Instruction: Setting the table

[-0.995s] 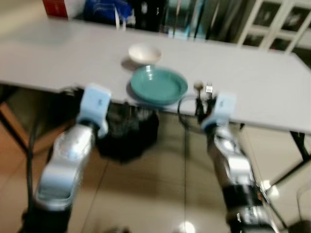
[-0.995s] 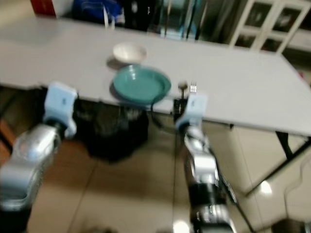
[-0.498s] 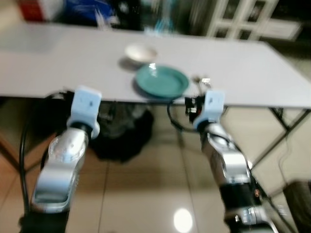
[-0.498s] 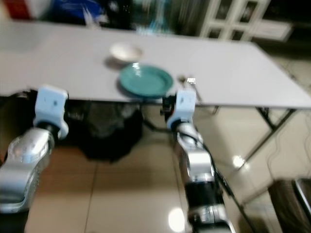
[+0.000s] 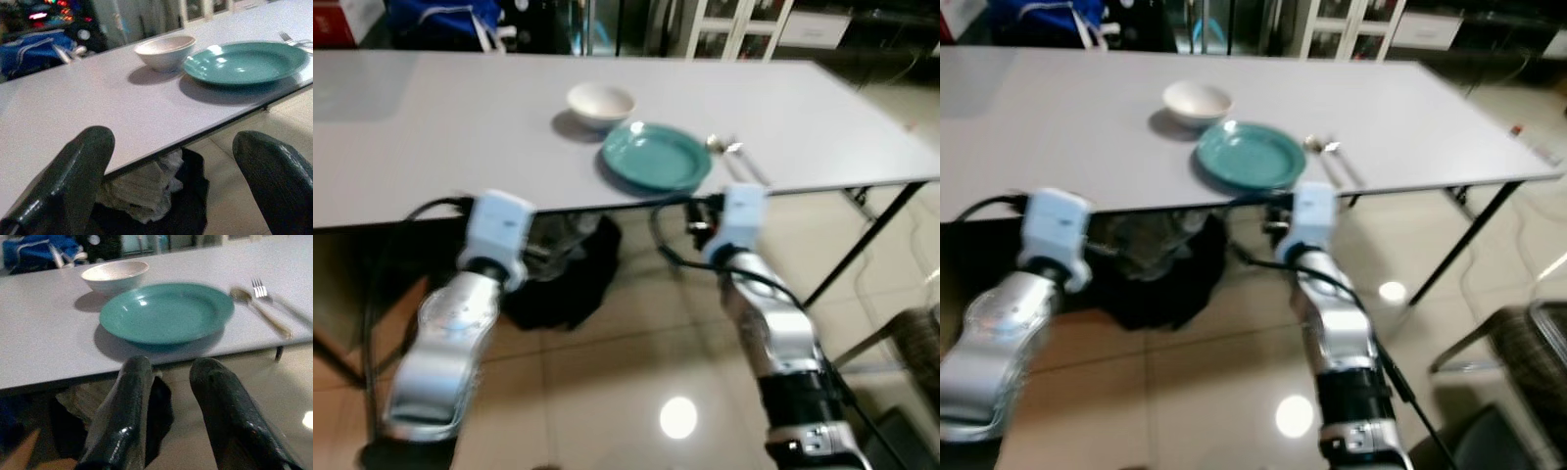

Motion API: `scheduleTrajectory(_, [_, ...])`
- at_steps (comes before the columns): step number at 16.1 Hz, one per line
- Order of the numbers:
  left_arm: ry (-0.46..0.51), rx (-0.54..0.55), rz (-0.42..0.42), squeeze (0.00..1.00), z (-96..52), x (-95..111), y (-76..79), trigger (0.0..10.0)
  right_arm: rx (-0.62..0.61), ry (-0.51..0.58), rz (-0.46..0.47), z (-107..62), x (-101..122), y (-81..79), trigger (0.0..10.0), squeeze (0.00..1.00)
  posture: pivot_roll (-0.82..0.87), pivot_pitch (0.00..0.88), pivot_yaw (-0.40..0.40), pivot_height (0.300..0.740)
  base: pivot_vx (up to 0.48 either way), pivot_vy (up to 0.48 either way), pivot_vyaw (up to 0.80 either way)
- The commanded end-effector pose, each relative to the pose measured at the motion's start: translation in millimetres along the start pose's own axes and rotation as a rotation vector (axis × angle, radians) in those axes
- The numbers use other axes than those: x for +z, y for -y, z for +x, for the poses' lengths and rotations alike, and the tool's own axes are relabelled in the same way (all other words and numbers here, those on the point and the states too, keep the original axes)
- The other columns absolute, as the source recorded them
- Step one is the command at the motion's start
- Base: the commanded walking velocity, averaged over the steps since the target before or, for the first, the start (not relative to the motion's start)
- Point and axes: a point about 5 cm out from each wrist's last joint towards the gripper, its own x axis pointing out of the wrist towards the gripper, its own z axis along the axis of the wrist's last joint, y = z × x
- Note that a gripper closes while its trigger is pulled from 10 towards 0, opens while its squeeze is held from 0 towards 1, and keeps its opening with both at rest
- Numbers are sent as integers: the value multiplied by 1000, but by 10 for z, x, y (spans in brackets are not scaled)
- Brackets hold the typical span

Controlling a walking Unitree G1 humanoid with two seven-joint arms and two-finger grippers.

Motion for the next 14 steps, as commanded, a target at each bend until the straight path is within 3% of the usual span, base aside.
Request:
scheduleTrajectory(1, [29, 5, 10, 0, -3, 76, -38, 10000, -16, 13, 38, -17, 34, 44, 10000, 0, 58, 0, -78, 740, 0, 480, 0])
scheduleTrajectory(2, [30, 4, 12, 0, -7, 80, -42, 10000, -25, 18, 41, -32, 35, 60, 10000, 0, 58, 0, -78, 740, 0, 480, 0])
scheduleTrajectory(4, [8, 1, 19, 0, 40, 44, -108, 10000, -139, 55, -76, -84, 38, 202, 10000, 0, 14, 0, 5, 740, 0, 480, 0])
scheduleTrajectory(7, [22, -86, 1, 0, 192, 88, -22, 10000, -237, 129, -182, -255, 143, 348, 10000, 0, -82, 0, 133, 740, 0, 480, 0])
scheduleTrajectory(9, [27, -129, 12, 0, 309, 85, 37, 10000, -300, 151, -152, -390, 227, 442, 10000, 0, -161, 0, 167, 740, 0, 480, 0])
scheduleTrajectory(11, [44, -141, 14, 0, 381, 117, 64, 10000, -344, 172, -147, -474, 311, 491, 10000, 0, -212, 0, 169, 740, 0, 480, 0])
scheduleTrajectory(12, [50, -131, 8, 0, 385, 121, 68, 10000, -344, 203, -95, -521, 361, 488, 10000, 0, -183, 0, 137, 740, 0, 480, 0])
scheduleTrajectory(14, [35, -94, 15, 0, 287, 67, 24, 10000, -280, 195, -81, -509, 281, 447, 10000, 0, -99, 0, 62, 740, 0, 480, 0])
